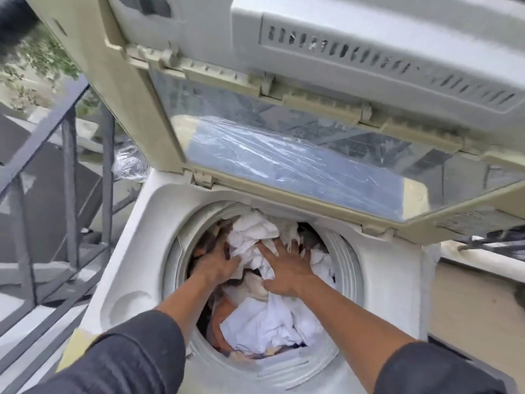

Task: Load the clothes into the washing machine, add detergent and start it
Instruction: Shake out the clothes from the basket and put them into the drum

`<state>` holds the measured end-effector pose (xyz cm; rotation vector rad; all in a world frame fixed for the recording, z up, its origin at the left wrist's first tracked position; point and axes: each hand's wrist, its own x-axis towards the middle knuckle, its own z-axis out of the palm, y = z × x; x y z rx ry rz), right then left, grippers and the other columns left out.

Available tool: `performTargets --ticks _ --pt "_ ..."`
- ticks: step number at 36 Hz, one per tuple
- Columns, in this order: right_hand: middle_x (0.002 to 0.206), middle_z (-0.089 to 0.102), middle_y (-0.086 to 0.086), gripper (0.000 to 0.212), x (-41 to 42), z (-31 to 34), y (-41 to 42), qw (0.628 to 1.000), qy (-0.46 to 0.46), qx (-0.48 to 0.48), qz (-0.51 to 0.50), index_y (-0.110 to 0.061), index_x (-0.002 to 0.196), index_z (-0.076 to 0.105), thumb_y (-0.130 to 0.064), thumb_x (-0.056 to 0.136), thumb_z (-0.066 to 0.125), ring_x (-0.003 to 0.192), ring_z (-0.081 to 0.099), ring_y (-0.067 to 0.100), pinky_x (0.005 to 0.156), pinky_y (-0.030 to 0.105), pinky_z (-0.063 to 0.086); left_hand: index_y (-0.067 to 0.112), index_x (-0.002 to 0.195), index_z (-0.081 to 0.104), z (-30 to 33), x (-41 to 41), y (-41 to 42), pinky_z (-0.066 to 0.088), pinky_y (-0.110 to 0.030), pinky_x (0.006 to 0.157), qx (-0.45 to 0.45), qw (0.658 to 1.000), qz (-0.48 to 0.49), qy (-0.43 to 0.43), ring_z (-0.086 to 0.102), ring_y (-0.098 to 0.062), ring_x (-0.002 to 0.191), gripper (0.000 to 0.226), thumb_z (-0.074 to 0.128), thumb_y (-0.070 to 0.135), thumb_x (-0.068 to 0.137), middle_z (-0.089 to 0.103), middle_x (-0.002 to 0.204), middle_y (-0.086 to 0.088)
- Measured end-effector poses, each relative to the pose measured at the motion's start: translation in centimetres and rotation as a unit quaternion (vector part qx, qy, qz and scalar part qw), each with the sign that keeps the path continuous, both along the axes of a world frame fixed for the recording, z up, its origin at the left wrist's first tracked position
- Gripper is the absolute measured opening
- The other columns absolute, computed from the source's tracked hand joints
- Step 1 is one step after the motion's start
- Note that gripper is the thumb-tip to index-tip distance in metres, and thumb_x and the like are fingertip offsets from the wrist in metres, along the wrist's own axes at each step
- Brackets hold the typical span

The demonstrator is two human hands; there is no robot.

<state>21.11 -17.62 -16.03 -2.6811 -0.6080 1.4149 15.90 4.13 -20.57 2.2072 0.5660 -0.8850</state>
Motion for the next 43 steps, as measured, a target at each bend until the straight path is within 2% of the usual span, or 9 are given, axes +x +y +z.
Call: performTargets --ticks 7,12,17,21,25,28,32,36,43 --pt "0.173 -0.009 -0.004 0.104 -0.7 -2.3 0.1 0.998 0.056 -0.038 0.012 -0.059 0.155 -0.01 -0.052 0.083 0.064 0.154 0.009 0.047 0.115 0.067 0.026 0.031 0.168 -0.001 1.9 0.1 -2.0 0.01 -0.051 0.128 0.037 0.991 0.013 0.125 0.017 -0.042 0.159 0.091 0.053 0.06 0.101 0.014 0.173 -0.019" --pt "0.172 -0.002 0.007 0.104 -0.6 -2.3 -0.2 0.995 0.066 -0.061 -0.049 -0.047 0.16 -0.014 -0.052 0.089 0.062 0.148 0.031 0.042 0.115 0.059 0.033 0.033 0.166 -0.015 2.4 -0.3 -2.8 0.033 -0.036 0.12 0.002 0.991 -0.015 0.131 0.035 -0.036 0.154 0.1 0.052 0.058 0.096 0.021 0.174 -0.012" --pt "0.156 0.046 0.013 0.115 -0.2 -2.1 -0.4 0.97 0.054 -0.082 -0.222 -0.037 0.159 -0.025 -0.056 0.085 0.06 0.14 0.049 0.033 0.116 0.052 0.036 0.041 0.166 -0.008 3.0 -1.0 -3.9 0.039 -0.036 0.117 -0.03 0.993 -0.005 0.111 0.04 -0.037 0.151 0.1 0.055 0.06 0.091 0.026 0.173 -0.009" --pt "0.154 0.049 0.007 0.102 -0.4 -1.6 -0.8 0.944 0.022 -0.059 -0.325 -0.022 0.163 0.007 -0.061 0.084 0.057 0.14 0.049 0.03 0.114 0.046 0.037 0.043 0.166 -0.006 2.6 -1.9 -4.5 0.038 -0.047 0.12 -0.002 0.991 0.03 0.134 0.036 -0.045 0.15 0.108 0.053 0.071 0.081 0.03 0.17 -0.017" --pt "0.136 0.06 0.009 0.071 -1.6 0.9 -1.0 0.944 -0.018 -0.015 -0.33 -0.019 0.129 0.059 -0.061 0.072 0.051 0.125 0.057 0.032 0.104 0.043 0.046 0.036 0.168 0.008 4.3 -2.6 -5.3 0.034 -0.043 0.123 -0.013 0.994 0.015 0.103 0.03 -0.038 0.156 0.089 0.054 0.061 0.096 0.027 0.172 -0.012" --pt "0.133 0.063 0.008 0.045 -2.8 3.3 -1.6 0.951 -0.04 0.021 -0.306 -0.019 0.121 0.063 -0.05 0.09 0.051 0.124 0.056 0.033 0.101 0.042 0.045 0.033 0.159 0.039 5.5 -3.3 -5.9 0.04 -0.039 0.115 -0.02 0.997 0.016 0.073 0.044 -0.032 0.147 0.066 0.052 0.053 0.098 0.047 0.161 -0.006" --pt "0.136 0.065 -0.002 0.036 -4.8 5.4 -2.9 0.939 -0.057 0.093 -0.326 -0.028 0.129 0.065 -0.041 0.096 0.054 0.125 0.06 0.027 0.102 0.039 0.048 0.032 0.092 0.061 7.2 -3.9 -6.5 0.052 -0.041 0.099 -0.032 0.999 0.012 0.033 0.065 -0.027 0.112 0.026 0.047 0.053 0.085 0.069 0.114 -0.003" --pt "0.125 0.071 -0.005 0.033 -6.1 7.6 -4.7 0.929 -0.093 0.129 -0.335 -0.031 0.125 0.068 -0.04 0.095 0.058 0.116 0.066 0.022 0.097 0.037 0.052 0.027 0.136 0.064 9.5 -4.1 -7.4 0.047 -0.04 0.11 -0.053 0.998 0.013 -0.015 0.06 -0.023 0.13 0.051 0.055 0.049 0.091 0.067 0.137 0.001" --pt "0.106 0.073 -0.014 0.024 -7.4 11.8 -8.2 0.869 -0.126 0.231 -0.418 -0.033 0.11 0.072 -0.033 0.089 0.06 0.1 0.069 0.01 0.092 0.034 0.057 0.039 0.119 0.068 15.5 -4.2 -10.8 0.055 -0.023 0.084 -0.083 0.988 -0.014 -0.127 0.067 0.006 0.098 0.02 0.061 0.039 0.1 0.071 0.106 0.019"
